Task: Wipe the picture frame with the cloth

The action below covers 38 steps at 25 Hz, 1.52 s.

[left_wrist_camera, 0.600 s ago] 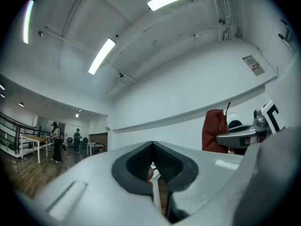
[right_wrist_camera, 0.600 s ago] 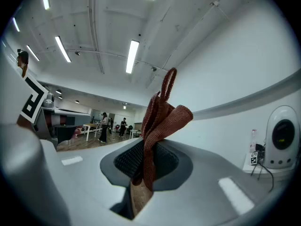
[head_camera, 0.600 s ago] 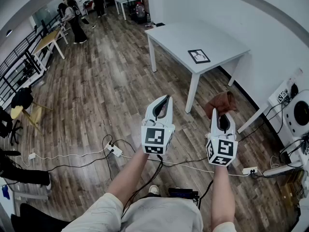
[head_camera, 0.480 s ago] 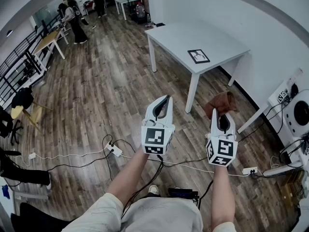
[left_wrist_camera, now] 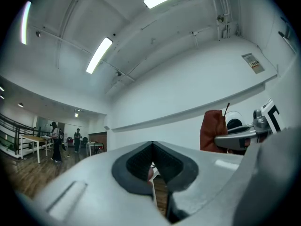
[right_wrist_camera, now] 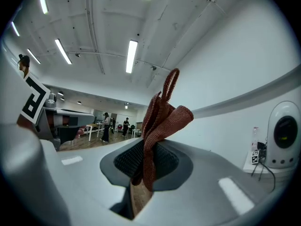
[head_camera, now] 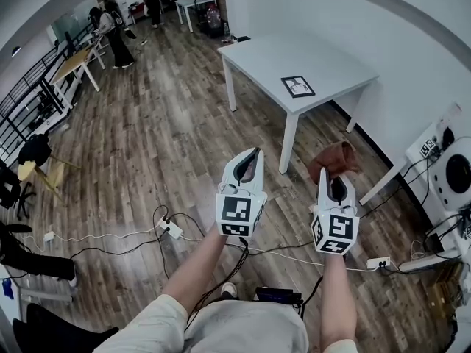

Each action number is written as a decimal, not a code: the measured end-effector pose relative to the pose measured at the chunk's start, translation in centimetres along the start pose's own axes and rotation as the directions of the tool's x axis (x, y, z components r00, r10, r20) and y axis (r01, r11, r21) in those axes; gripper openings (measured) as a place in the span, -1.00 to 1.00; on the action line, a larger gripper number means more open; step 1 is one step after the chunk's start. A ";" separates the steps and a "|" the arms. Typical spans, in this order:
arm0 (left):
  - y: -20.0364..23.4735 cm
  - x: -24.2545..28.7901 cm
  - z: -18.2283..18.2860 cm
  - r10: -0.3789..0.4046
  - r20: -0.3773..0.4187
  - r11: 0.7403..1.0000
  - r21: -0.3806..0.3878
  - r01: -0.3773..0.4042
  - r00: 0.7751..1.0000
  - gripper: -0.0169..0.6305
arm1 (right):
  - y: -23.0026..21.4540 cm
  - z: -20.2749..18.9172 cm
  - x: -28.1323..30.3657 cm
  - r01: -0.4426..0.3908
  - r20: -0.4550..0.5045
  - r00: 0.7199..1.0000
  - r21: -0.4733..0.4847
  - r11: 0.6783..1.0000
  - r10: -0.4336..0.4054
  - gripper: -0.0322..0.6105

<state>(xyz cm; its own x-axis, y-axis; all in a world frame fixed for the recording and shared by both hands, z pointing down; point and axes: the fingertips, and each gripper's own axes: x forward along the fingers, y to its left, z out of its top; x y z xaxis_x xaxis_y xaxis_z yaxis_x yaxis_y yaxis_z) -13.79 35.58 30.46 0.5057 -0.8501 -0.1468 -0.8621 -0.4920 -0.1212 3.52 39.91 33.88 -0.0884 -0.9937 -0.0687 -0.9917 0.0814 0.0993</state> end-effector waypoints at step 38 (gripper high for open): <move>11.8 28.1 -8.9 -0.043 -0.032 0.998 -0.050 0.042 0.999 -0.95 | -4.6 -5.9 31.0 -0.017 -0.099 0.995 -0.043 0.999 0.012 -0.66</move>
<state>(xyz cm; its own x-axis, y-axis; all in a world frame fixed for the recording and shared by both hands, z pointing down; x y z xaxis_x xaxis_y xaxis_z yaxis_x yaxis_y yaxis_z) -10.03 4.21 33.66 0.5413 -0.8336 -0.1100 -0.8408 -0.5358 -0.0776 5.89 8.30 37.19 -0.0910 -0.9954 0.0313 -0.9851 0.0946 0.1435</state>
